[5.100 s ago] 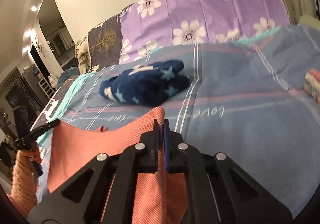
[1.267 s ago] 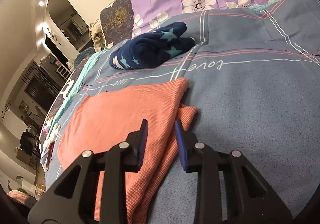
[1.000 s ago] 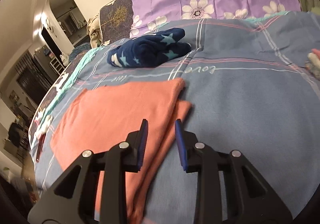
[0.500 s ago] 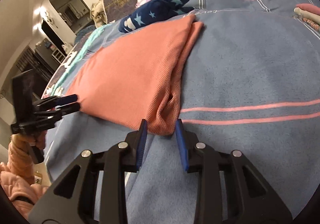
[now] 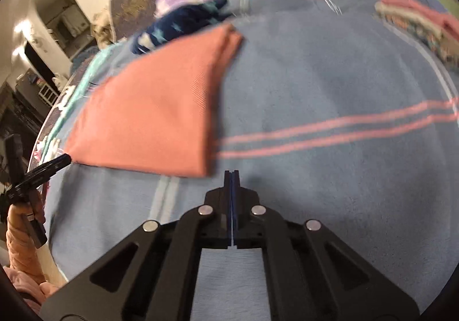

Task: Fold small clothes

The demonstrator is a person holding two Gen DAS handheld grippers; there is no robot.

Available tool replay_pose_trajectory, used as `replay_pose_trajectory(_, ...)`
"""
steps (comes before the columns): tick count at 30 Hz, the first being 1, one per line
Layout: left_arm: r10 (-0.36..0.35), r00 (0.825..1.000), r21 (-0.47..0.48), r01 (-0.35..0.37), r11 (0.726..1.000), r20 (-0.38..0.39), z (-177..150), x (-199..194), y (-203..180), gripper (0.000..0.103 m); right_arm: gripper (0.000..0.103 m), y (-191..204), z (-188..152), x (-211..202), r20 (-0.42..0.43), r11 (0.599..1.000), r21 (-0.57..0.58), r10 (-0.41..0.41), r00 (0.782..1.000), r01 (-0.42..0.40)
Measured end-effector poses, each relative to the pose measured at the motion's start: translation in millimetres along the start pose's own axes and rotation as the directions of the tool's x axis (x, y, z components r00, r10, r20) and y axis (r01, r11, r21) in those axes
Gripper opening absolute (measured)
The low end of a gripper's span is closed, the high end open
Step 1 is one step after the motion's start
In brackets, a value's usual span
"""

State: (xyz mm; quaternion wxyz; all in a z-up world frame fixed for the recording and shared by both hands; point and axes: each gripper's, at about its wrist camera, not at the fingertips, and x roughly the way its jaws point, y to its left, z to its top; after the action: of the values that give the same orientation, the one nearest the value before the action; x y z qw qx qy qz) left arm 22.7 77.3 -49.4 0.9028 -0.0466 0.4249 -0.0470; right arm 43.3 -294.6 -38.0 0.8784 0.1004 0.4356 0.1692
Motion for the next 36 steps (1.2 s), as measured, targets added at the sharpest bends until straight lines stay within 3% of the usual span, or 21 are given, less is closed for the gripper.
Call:
replay_pose_trajectory(3, 0.041, 0.999, -0.047, -0.039, 0.998, 0.035, -1.8, -11.6, 25.4, 0.052, 0.006, 33.8, 10.2, 1.0, 0.022, 0.997, -0.076, 0.034, 0.999, -0.032)
replay_pose_trajectory(6, 0.054, 0.998, -0.073, -0.051, 0.996, 0.041, -6.7, -17.2, 42.0, 0.052, 0.028, 59.5, 15.2, 20.2, 0.005, 0.991, -0.133, 0.034, 0.999, -0.033)
replay_pose_trajectory(7, 0.056, 0.998, -0.079, -0.053, 0.995, 0.042, -9.4, -18.1, 48.5, 0.048, 0.038, 63.9, 13.2, 33.2, -0.026, 0.989, -0.146, 0.003, 1.0, -0.007)
replay_pose_trajectory(8, 0.056, 0.997, -0.089, -0.052, 0.995, 0.043, -10.9, -18.6, 54.4, 0.034, 0.043, 63.2, 10.7, 44.2, -0.065, 0.988, -0.152, -0.033, 0.997, 0.023)
replay_pose_trajectory(9, 0.053, 0.998, -0.104, -0.049, 0.993, 0.038, -12.3, -17.9, 62.4, 0.026, 0.044, 62.4, 7.0, 57.3, -0.11, 0.986, -0.154, -0.079, 0.991, 0.061)
replay_pose_trajectory(10, 0.049, 0.998, -0.124, -0.045, 0.991, 0.033, -13.1, -16.5, 71.6, 0.021, 0.044, 59.9, 1.4, 60.2, -0.083, 0.985, -0.159, -0.086, 0.993, 0.072)
replay_pose_trajectory(14, 0.059, 0.998, -0.089, -0.058, 0.994, 0.014, -8.3, -5.7, 88.9, 0.021, 0.054, 65.8, -3.6, 58.5, -0.07, 0.982, -0.17, -0.09, 0.993, 0.077)
replay_pose_trajectory(16, -0.014, 1.0, -0.043, 0.014, 0.999, -0.009, -2.1, 5.4, 90.4, 0.024, 0.06, 69.8, -3.1, 61.5, -0.08, 0.981, -0.177, -0.099, 0.992, 0.084)
replay_pose_trajectory(19, -0.11, 0.994, -0.005, 0.11, 0.994, 0.0, 4.2, 13.7, 84.2, 0.044, 0.071, 77.2, -5.8, 61.6, -0.091, 0.976, -0.193, -0.12, 0.989, 0.1)
replay_pose_trajectory(20, -0.129, 0.992, 0.018, 0.129, 0.991, 0.003, 6.1, 15.6, 80.0, 0.044, 0.073, 80.2, -6.1, 63.0, -0.091, 0.973, -0.2, -0.134, 0.987, 0.113)
replay_pose_trajectory(25, -0.268, 0.963, 0.044, 0.267, 0.963, 0.02, 11.2, 15.7, 66.8, 0.045, 0.076, 86.0, -5.7, 68.0, -0.101, 0.972, -0.182, -0.166, 0.981, 0.146)
replay_pose_trajectory(30, -0.308, 0.952, 0.012, 0.308, 0.951, -0.002, 11.3, 27.2, 69.9, 0.048, 0.076, 91.2, -4.8, 68.3, -0.121, 0.964, -0.186, -0.213, 0.969, 0.189)
replay_pose_trajectory(31, -0.325, 0.946, -0.004, 0.325, 0.946, -0.001, 10.3, 27.4, 72.3, 0.044, 0.072, 94.5, -2.3, 65.2, -0.113, 0.957, -0.184, -0.245, 0.963, 0.222)
replay_pose_trajectory(32, -0.357, 0.934, -0.016, 0.357, 0.934, -0.005, 8.5, 26.8, 74.5, 0.028, 0.062, 98.1, 1.6, 60.0, -0.085, 0.951, -0.179, -0.272, 0.959, 0.254)
replay_pose_trajectory(33, -0.406, 0.914, -0.03, 0.405, 0.914, -0.015, 6.6, 27.6, 75.8, 0.018, 0.056, 105.1, 9.6, 48.7, -0.024, 0.948, -0.163, -0.28, 0.96, 0.272)
replay_pose_trajectory(34, -0.424, 0.906, -0.036, 0.423, 0.905, -0.018, 6.1, 28.7, 76.3, 0.01, 0.048, 110.1, 17.1, 40.6, 0.019, 0.954, -0.151, -0.261, 0.965, 0.26)
replay_pose_trajectory(36, -0.428, 0.903, -0.033, 0.427, 0.903, -0.024, 2.2, 29.7, 75.2, 0.008, 0.048, 128.1, 40.9, 25.4, 0.102, 0.968, -0.142, -0.194, 0.976, 0.207)
